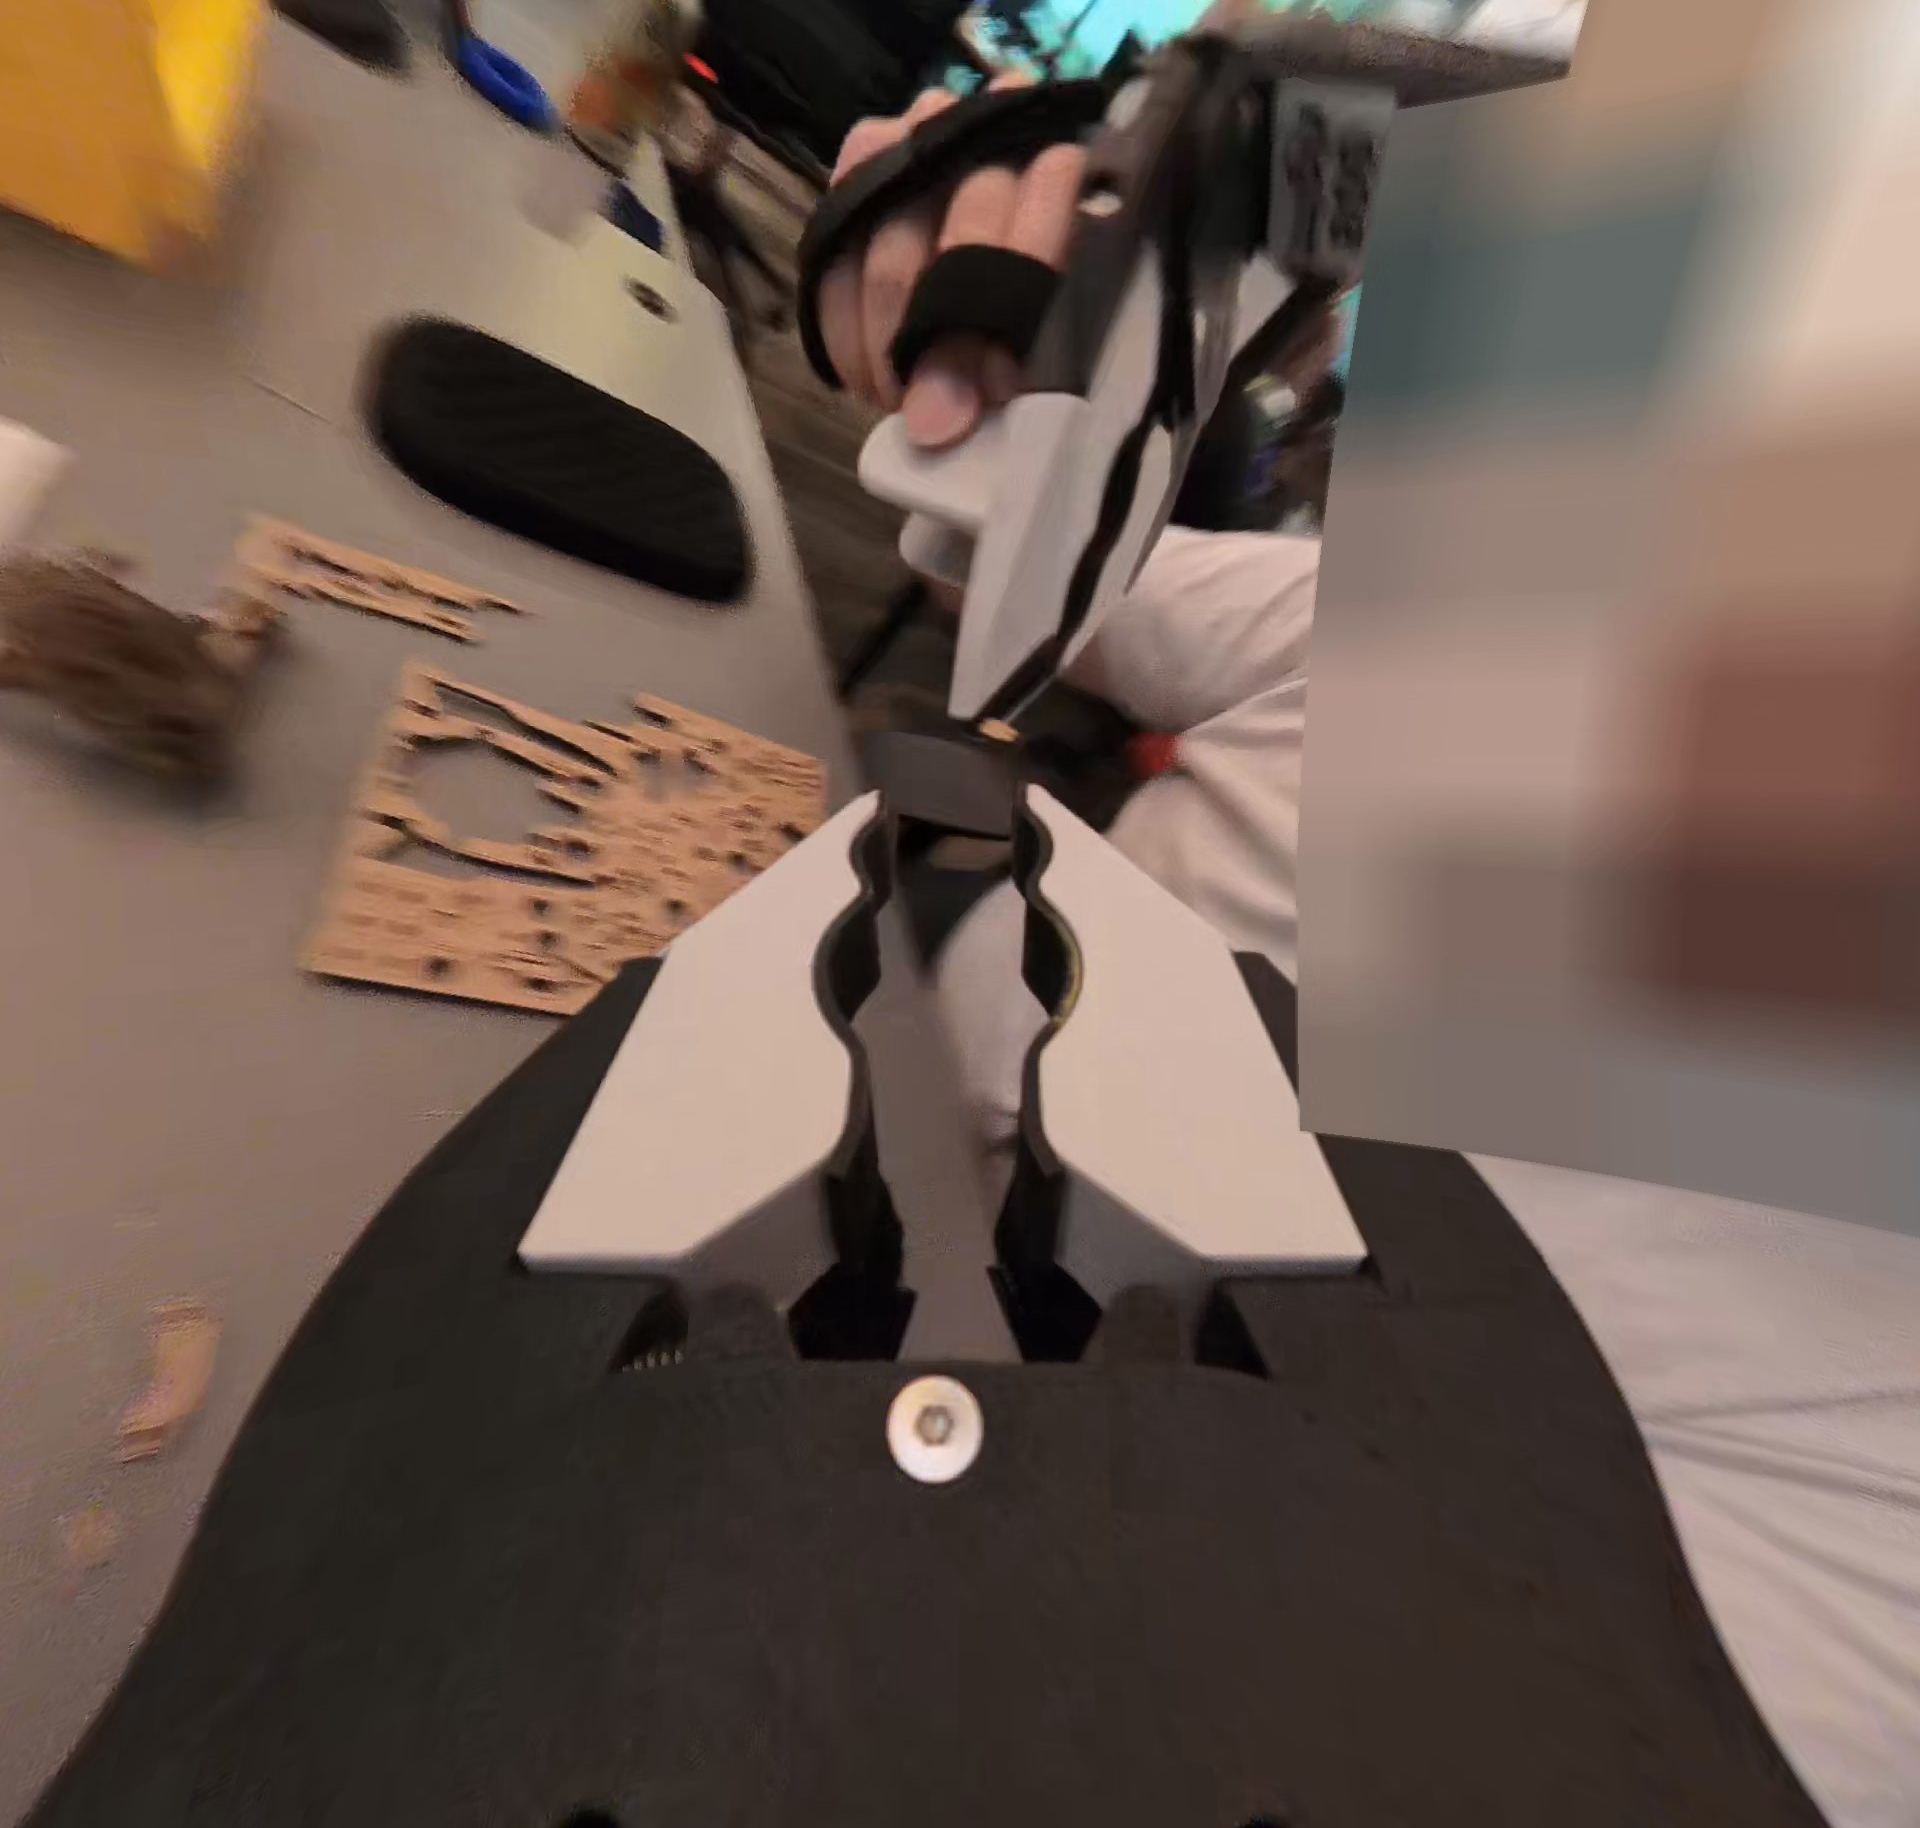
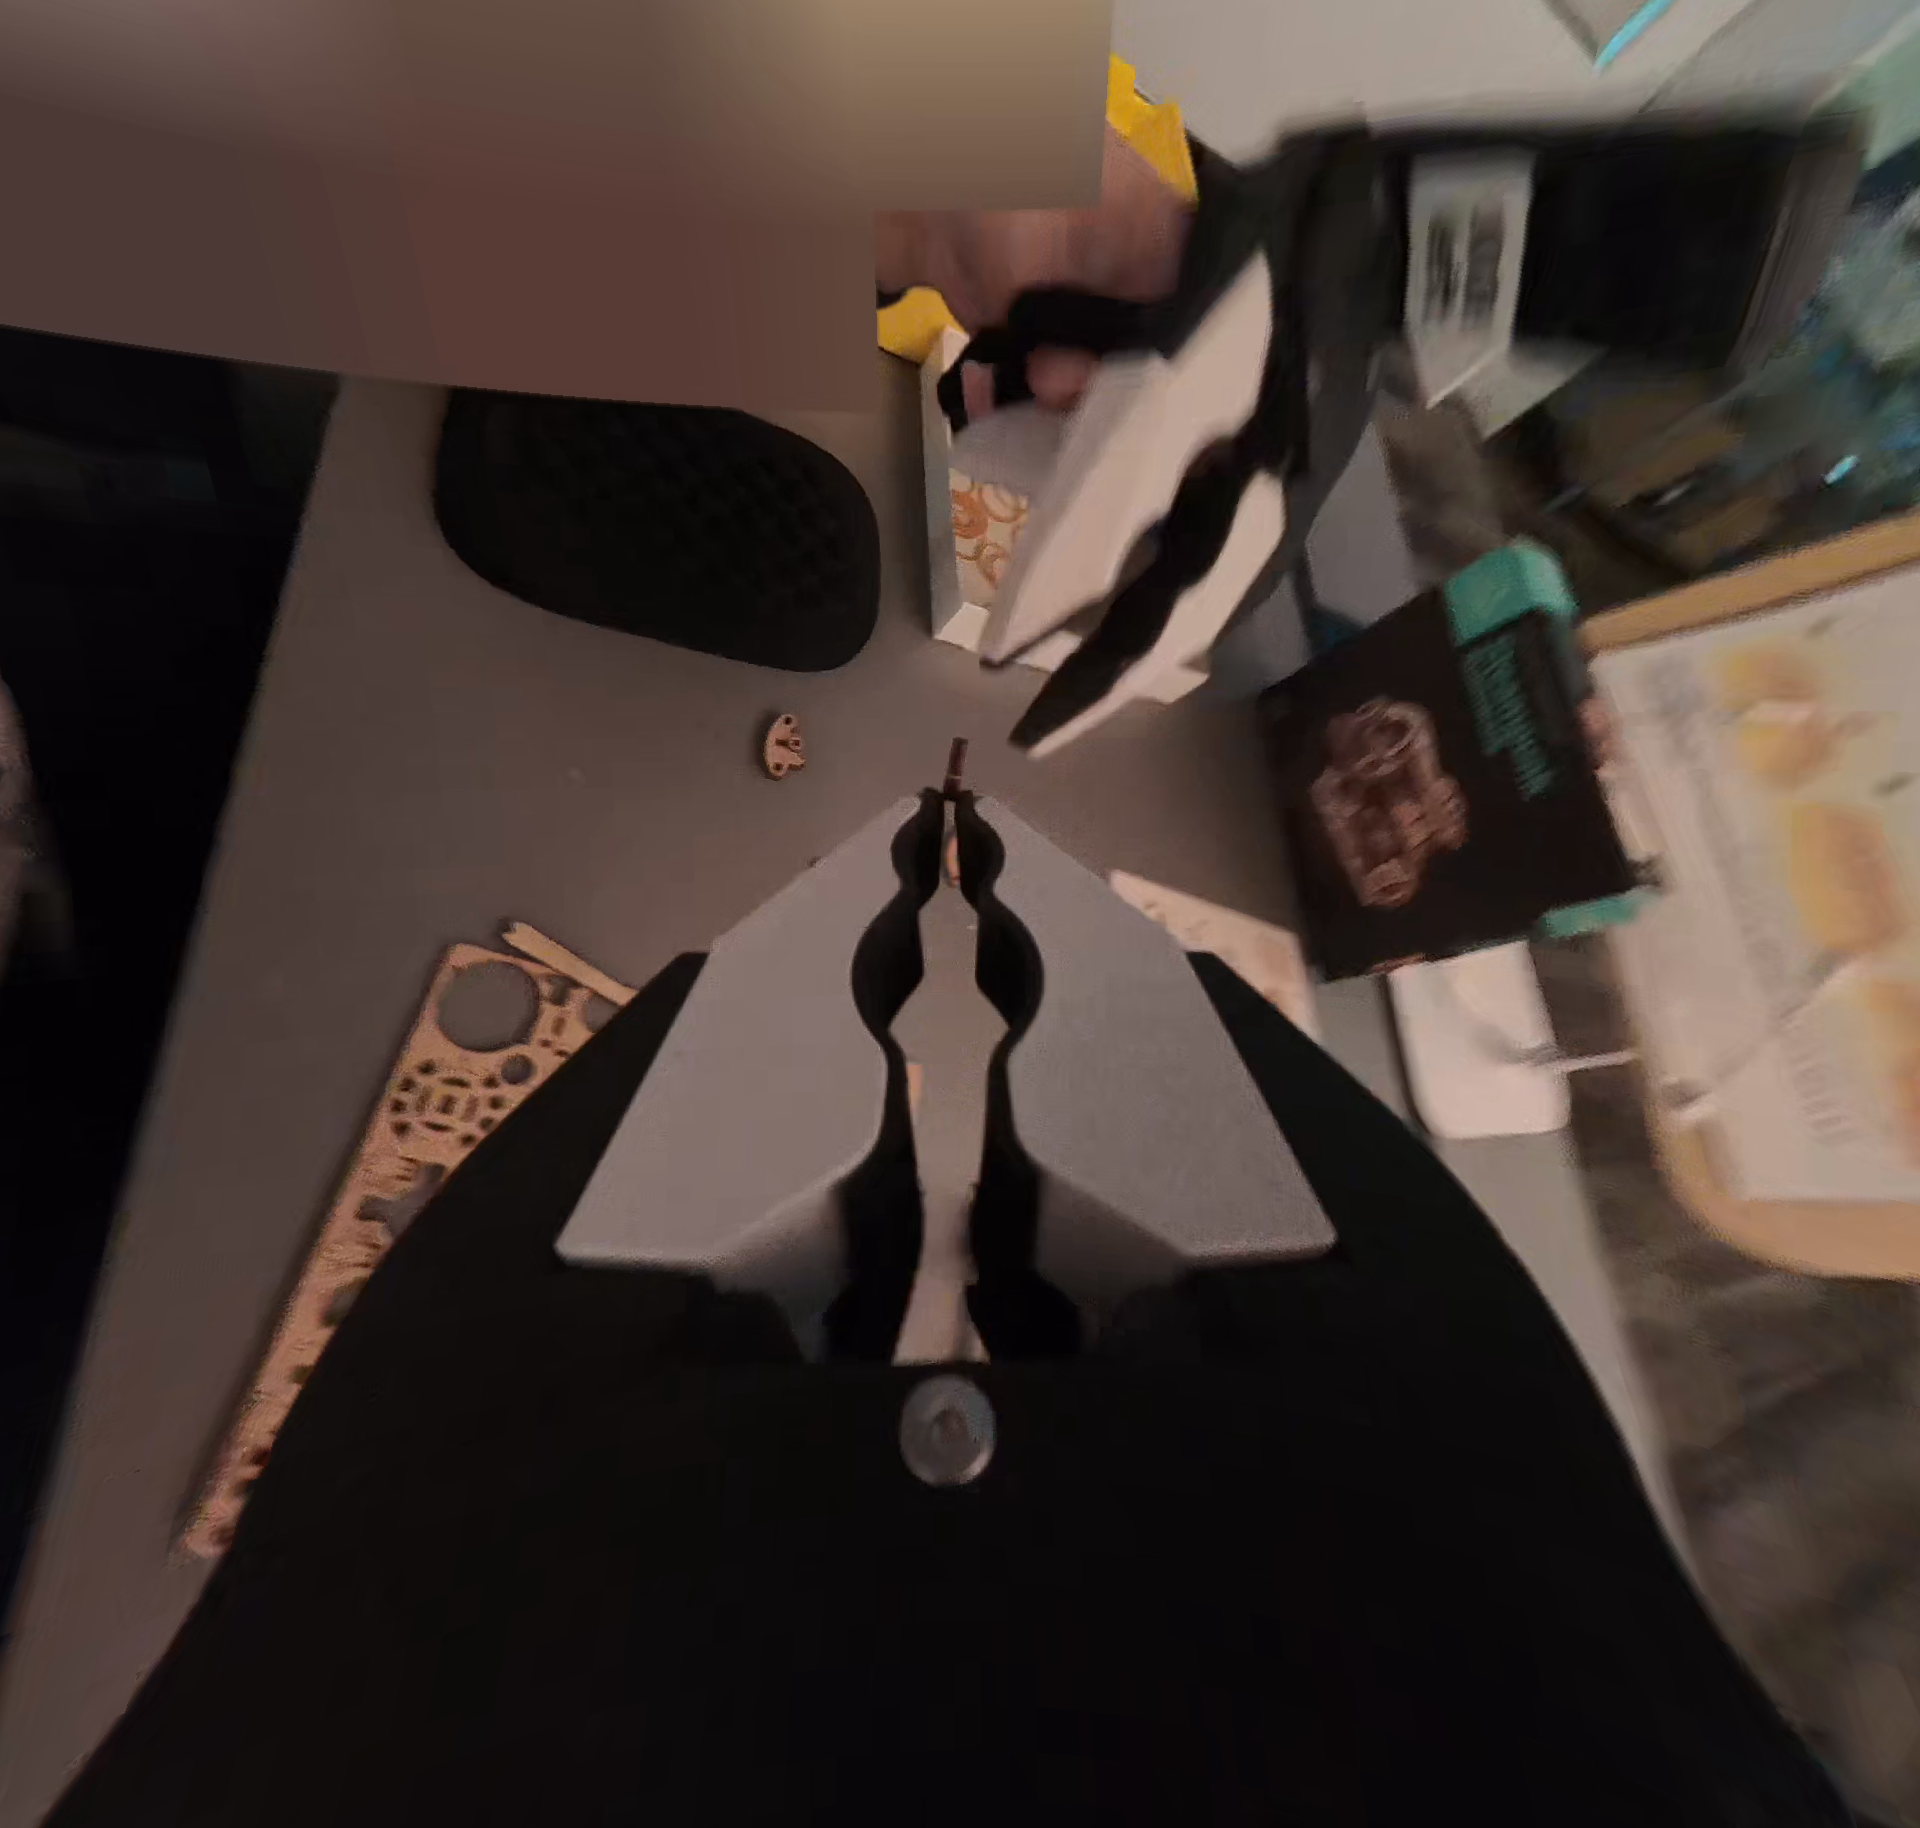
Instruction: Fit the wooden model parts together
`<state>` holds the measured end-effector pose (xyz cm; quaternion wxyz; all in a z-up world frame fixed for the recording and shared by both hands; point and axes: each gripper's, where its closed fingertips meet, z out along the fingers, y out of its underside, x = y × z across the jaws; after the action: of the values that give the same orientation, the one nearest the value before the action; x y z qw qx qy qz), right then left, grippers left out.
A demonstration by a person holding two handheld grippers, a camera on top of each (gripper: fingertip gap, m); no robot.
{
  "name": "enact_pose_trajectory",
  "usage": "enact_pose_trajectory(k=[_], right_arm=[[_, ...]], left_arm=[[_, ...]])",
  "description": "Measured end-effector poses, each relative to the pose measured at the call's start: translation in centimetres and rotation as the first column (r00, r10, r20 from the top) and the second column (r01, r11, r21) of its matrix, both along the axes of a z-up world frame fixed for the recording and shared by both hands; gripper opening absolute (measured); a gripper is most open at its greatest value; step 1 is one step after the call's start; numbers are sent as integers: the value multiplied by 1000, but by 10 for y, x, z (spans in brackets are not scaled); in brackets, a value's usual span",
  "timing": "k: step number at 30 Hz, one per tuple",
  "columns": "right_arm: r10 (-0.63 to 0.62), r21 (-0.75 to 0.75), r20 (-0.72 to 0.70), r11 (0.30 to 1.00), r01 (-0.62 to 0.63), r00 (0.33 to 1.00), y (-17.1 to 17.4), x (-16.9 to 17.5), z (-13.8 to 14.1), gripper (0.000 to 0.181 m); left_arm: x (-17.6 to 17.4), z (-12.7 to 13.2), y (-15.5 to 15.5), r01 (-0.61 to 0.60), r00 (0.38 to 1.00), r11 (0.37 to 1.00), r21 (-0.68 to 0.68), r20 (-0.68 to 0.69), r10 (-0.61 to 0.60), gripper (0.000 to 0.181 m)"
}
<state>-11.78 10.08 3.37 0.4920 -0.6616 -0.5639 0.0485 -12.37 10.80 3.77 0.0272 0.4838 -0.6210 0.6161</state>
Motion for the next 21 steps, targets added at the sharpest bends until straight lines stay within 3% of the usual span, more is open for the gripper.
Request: enact_pose_trajectory(k=[5,8,10,12,17,21], right_arm=[[-96,-284,-175,958,43,980,7,16,-20,1],[-102,-369,-187,929,27,977,7,12,-40,1],[-96,-401,-183,916,15,978,11,6,-57,1],[-77,-444,-193,896,-17,978,13,-3,-74,1],[-41,-520,-177,852,-58,983,21,-14,-109,1],[-12,-540,-160,838,-77,987,24,-19,-123,1]], left_arm=[[-7,13,-3,-156,949,904,398,313,26,26],[-3,-5,6,-359,896,770,528,425,126,33],[-4,-20,6,-444,852,720,533,499,157,25],[-7,-37,1,-450,845,727,518,510,161,21],[-4,-93,10,-382,899,786,487,393,193,23],[-9,-116,11,-337,926,799,498,331,183,11]])
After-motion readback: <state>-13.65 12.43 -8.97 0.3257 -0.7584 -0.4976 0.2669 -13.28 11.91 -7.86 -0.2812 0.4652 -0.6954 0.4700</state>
